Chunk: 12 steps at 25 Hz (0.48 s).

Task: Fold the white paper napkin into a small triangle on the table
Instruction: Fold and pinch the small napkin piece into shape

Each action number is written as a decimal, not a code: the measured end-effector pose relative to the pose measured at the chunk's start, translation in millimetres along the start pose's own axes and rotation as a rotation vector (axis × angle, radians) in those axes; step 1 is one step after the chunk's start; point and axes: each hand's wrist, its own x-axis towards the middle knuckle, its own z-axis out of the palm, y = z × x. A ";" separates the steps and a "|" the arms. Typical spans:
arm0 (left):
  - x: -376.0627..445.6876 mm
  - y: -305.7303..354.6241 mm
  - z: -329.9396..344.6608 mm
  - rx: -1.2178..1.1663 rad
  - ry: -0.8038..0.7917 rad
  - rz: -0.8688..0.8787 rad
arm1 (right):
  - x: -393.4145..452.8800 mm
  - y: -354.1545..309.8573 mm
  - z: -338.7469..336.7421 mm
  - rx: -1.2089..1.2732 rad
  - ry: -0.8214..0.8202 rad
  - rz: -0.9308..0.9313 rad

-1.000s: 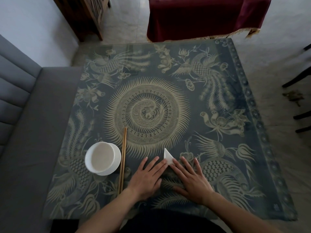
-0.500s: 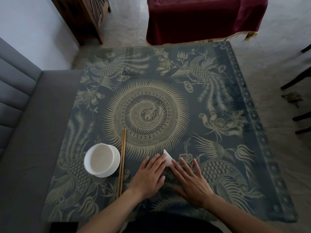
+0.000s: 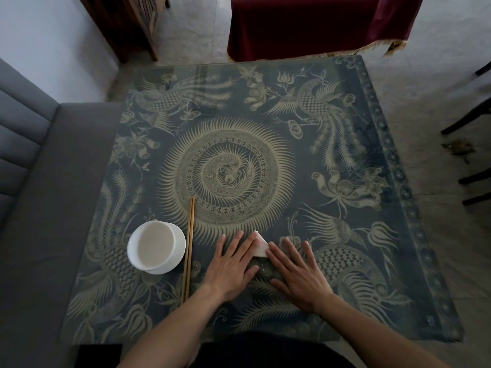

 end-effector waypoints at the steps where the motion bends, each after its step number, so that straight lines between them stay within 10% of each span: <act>1: -0.7 -2.9 -1.1 -0.004 0.003 -0.006 | -2.1 2.6 0.2 0.001 0.000 0.001; 12: 10.2 6.3 -8.5 0.014 0.015 0.084 | 3.0 -6.0 0.5 -0.012 0.010 -0.060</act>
